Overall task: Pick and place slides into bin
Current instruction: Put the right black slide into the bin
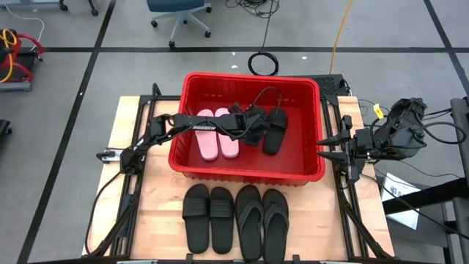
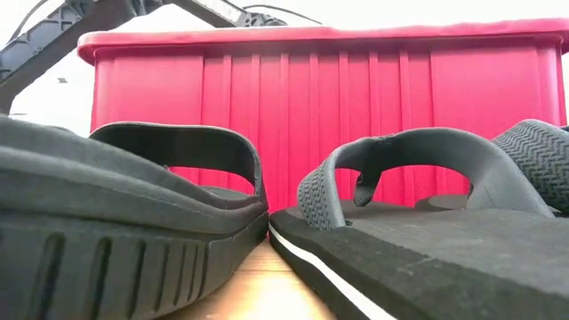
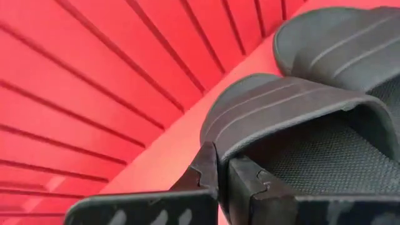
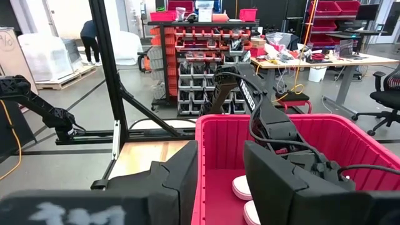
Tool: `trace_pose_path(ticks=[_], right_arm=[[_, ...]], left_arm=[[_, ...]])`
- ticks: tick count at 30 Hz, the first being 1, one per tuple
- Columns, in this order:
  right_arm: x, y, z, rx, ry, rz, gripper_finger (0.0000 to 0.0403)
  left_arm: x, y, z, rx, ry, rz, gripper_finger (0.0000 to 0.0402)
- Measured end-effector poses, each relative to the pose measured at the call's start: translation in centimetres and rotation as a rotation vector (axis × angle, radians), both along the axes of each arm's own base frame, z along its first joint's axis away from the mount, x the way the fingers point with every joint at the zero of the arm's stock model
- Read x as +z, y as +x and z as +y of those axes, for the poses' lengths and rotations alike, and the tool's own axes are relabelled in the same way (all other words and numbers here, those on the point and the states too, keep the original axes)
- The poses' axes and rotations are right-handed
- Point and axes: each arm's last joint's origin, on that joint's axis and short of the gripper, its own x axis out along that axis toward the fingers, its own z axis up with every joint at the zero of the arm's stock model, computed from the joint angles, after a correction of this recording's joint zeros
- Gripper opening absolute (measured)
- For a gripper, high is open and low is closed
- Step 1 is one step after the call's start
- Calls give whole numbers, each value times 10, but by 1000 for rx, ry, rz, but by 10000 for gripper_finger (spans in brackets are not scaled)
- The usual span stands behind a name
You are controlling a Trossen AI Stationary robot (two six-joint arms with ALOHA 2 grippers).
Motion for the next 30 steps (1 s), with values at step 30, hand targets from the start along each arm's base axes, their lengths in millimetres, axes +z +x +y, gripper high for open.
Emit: trace_pose_path(ticks=[30], right_arm=[[0, 0, 0, 3, -26, 1, 118]], left_arm=[[-2, 1, 8, -74, -178, -81, 105]])
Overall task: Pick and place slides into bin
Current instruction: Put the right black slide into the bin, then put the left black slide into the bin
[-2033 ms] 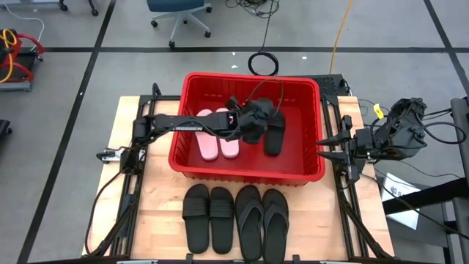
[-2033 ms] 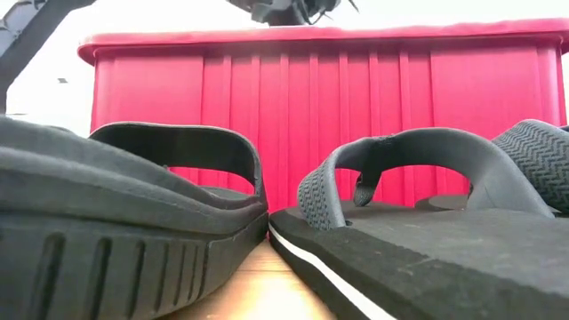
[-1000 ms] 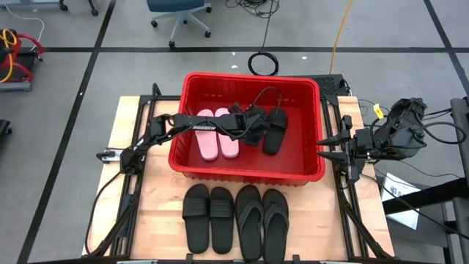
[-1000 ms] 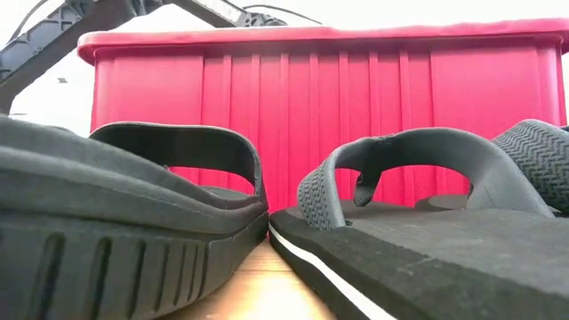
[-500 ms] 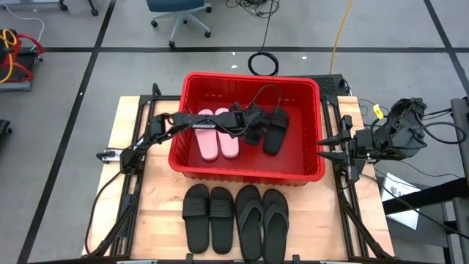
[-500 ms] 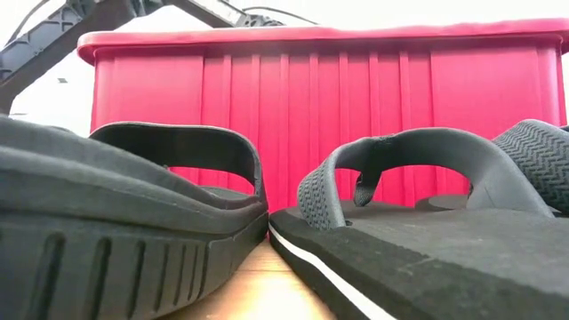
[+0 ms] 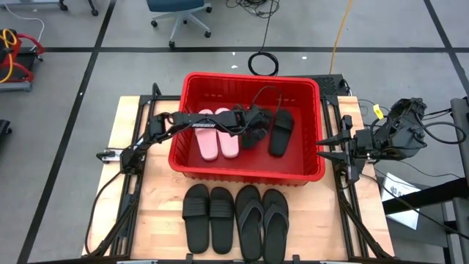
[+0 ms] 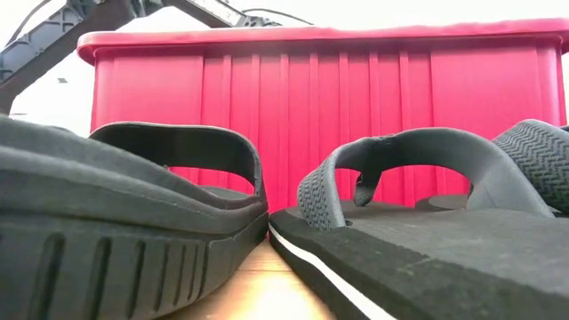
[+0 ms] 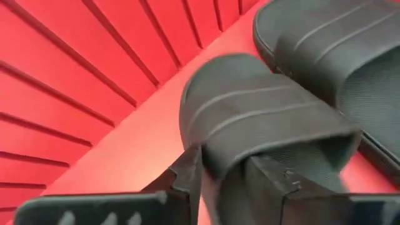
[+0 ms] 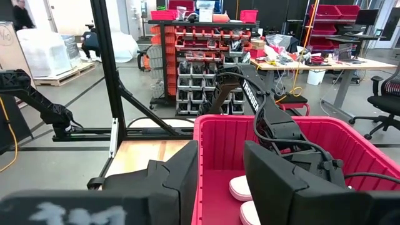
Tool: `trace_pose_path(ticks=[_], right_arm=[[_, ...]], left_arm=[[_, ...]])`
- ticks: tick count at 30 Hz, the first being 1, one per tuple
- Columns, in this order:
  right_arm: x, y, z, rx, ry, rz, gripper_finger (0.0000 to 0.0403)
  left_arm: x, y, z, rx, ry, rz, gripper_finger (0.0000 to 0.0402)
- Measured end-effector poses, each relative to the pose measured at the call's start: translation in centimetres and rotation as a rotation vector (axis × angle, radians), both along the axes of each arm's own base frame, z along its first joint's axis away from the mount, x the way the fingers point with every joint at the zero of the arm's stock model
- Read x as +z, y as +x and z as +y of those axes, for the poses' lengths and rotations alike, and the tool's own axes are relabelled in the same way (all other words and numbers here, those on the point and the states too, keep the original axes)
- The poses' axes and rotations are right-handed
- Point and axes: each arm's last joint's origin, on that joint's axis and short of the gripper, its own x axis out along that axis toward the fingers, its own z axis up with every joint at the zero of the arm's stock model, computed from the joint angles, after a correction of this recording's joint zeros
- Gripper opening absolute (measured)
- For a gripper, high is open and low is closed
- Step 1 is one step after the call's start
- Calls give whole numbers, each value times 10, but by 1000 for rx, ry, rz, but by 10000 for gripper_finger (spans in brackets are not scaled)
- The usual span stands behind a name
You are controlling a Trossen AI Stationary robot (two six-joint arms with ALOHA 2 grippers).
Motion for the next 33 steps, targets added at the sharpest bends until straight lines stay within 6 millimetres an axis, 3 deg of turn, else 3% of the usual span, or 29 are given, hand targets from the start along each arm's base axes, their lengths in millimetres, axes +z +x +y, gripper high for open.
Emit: trace_pose_path(ticks=[7, 19, 27, 33], right_arm=[[0, 0, 0, 0, 0, 0, 119], [0, 0, 0, 0, -3, 0, 120], [0, 0, 0, 1, -3, 0, 119], [0, 0, 0, 1, -3, 0, 120]], left_arm=[[2, 0, 1, 45, -52, -55, 135], [1, -4, 7, 58, -299, -137, 138], [-1, -7, 10, -91, -583, -147, 138], [1, -9, 13, -102, -478, -112, 138]])
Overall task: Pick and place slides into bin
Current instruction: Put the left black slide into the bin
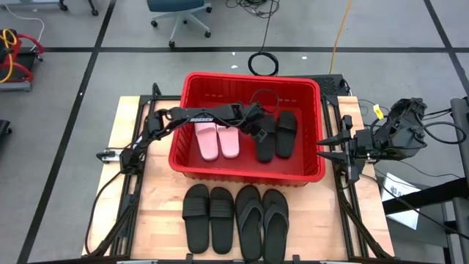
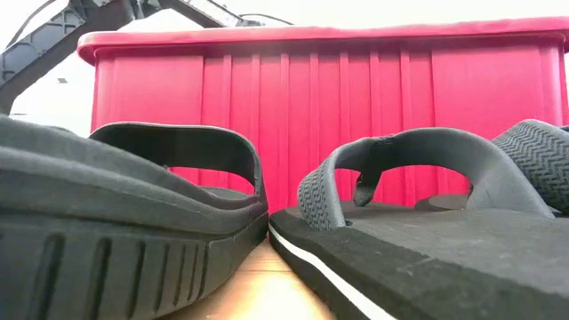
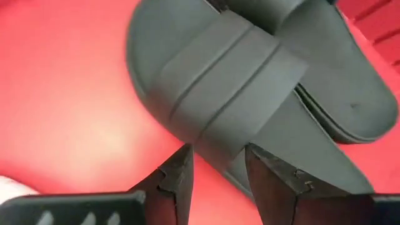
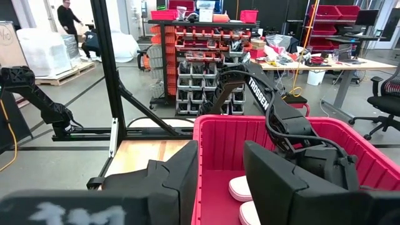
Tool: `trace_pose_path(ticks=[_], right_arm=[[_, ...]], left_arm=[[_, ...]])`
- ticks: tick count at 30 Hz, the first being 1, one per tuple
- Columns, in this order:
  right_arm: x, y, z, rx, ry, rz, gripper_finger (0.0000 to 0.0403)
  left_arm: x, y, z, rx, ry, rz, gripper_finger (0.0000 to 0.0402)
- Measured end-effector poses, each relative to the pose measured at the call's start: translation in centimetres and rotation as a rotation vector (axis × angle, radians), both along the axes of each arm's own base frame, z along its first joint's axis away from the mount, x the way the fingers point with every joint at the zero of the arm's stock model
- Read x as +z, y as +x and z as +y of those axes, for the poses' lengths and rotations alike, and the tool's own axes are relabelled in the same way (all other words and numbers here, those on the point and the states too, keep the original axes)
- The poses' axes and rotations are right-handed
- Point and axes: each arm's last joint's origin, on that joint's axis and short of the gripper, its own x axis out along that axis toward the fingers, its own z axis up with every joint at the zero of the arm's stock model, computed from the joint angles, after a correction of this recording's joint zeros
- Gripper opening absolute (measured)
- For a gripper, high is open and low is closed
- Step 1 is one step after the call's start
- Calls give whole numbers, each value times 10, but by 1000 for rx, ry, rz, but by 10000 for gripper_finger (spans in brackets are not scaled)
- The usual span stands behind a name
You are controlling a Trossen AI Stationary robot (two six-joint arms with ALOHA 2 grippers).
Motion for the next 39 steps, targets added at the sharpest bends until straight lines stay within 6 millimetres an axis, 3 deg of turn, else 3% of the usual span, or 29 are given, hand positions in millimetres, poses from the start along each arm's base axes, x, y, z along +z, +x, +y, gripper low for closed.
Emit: trace_pose_path(ticks=[6, 12, 17, 23, 27, 39], right_arm=[[0, 0, 0, 0, -1, 0, 117], [0, 0, 0, 0, -4, 3, 120], [-1, 0, 0, 0, -8, 7, 116], [-1, 0, 0, 3, -8, 8, 116], [-2, 0, 1, 54, -5, 18, 116], [-2, 0, 6, 200, 1, 37, 116]], left_arm=[[33, -9, 1, -9, 195, -3, 138], [100, -36, -9, -20, 395, -22, 138], [148, -68, -47, -63, 530, 45, 138], [186, -107, -111, -101, 656, 103, 138], [193, -128, -148, -111, 666, 134, 138], [185, -169, -232, -213, 552, 202, 138]])
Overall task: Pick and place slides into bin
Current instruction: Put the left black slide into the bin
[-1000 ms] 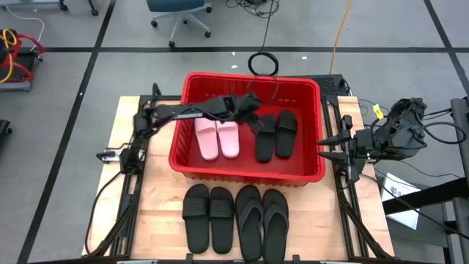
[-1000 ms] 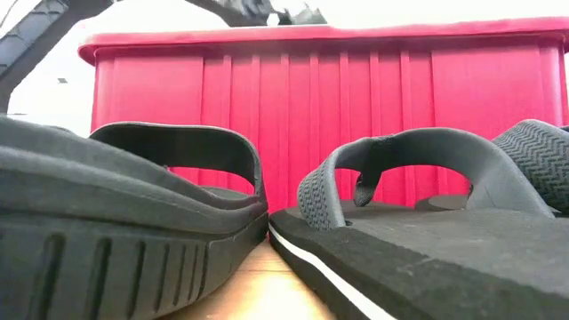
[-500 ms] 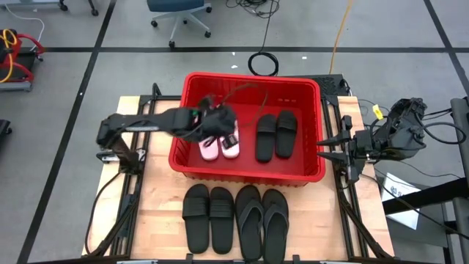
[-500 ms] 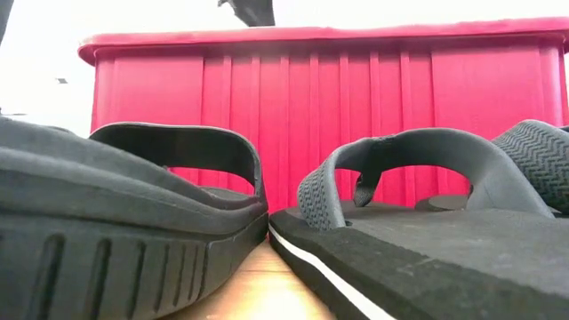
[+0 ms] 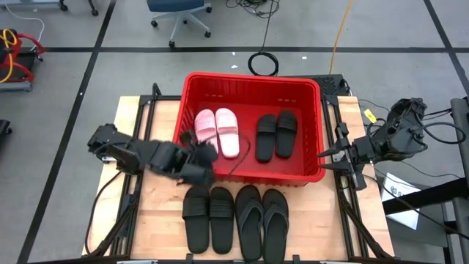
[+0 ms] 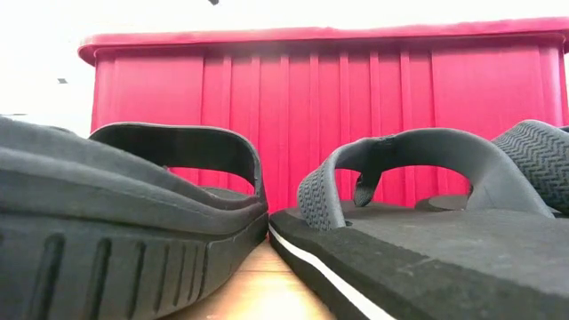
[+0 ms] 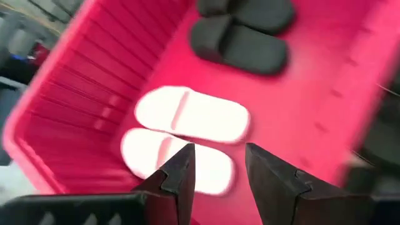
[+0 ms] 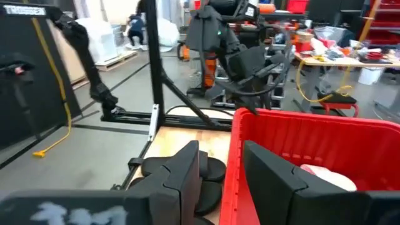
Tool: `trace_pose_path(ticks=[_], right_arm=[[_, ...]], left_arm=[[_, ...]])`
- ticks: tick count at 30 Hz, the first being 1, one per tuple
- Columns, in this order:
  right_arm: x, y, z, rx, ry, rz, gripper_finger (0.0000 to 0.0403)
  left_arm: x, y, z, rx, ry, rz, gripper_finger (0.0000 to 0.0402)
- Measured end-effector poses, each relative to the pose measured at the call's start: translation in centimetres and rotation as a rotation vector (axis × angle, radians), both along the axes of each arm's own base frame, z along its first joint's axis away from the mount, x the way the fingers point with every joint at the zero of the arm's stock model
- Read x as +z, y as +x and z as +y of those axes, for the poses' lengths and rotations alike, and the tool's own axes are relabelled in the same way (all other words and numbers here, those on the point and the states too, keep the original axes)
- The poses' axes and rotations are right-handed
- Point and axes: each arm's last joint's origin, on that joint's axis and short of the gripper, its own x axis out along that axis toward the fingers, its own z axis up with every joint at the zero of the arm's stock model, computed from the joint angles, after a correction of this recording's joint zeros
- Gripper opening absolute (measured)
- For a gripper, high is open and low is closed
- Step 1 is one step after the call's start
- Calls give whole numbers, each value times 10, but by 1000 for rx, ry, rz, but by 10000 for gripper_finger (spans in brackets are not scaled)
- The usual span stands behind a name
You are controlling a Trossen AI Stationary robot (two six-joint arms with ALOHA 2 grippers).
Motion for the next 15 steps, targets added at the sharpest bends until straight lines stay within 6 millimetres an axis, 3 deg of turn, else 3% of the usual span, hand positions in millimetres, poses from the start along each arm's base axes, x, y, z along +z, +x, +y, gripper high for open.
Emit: trace_pose_path(ticks=[11, 15], right_arm=[[0, -1, 3, 121, -23, 4, 116], [0, -1, 4, 158, -18, 8, 116]], left_arm=[[-3, -49, -79, -45, -113, -55, 138], [-14, -67, -103, -41, -162, -67, 138]])
